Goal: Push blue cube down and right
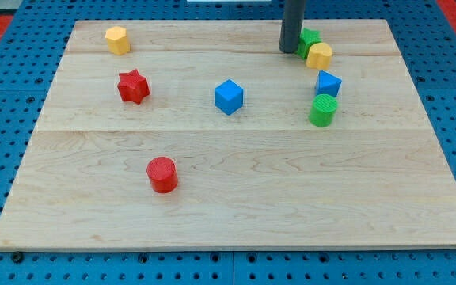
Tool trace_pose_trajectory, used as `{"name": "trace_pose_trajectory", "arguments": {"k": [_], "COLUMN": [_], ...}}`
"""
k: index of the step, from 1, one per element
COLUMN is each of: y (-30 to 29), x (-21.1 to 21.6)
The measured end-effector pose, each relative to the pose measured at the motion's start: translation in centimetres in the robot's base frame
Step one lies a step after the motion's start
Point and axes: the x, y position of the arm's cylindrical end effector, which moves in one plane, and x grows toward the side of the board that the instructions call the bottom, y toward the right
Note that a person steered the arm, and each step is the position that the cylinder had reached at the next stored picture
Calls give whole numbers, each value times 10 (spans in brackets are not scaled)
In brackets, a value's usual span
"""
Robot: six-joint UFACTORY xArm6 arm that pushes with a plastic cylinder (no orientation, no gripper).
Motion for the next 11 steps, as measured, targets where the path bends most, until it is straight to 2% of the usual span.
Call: {"name": "trace_pose_trajectory", "arguments": {"k": [1,2,3,4,6,9,11], "y": [-17,-72,-118,-125,-100,-100,-93], "x": [29,64,75,110,162,166,184]}}
